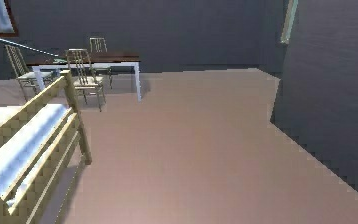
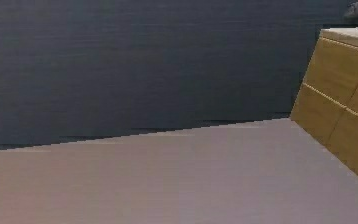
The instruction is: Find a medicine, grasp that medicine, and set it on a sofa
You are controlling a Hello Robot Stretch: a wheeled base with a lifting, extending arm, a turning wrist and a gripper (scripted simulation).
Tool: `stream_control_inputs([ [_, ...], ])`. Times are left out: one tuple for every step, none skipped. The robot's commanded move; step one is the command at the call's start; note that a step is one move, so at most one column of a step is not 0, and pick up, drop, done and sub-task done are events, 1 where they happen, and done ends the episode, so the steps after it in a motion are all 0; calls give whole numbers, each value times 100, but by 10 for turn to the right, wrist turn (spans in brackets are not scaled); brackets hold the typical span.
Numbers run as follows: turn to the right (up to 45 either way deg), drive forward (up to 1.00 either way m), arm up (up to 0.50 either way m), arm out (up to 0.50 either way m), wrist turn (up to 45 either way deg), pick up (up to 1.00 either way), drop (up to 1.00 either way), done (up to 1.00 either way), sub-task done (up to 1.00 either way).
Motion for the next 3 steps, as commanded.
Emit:
stream_control_inputs([
  [0,100,0,0,0,0,0,0,0],
  [0,100,0,0,0,0,0,0,0],
  [0,100,0,0,0,0,0,0,0],
])
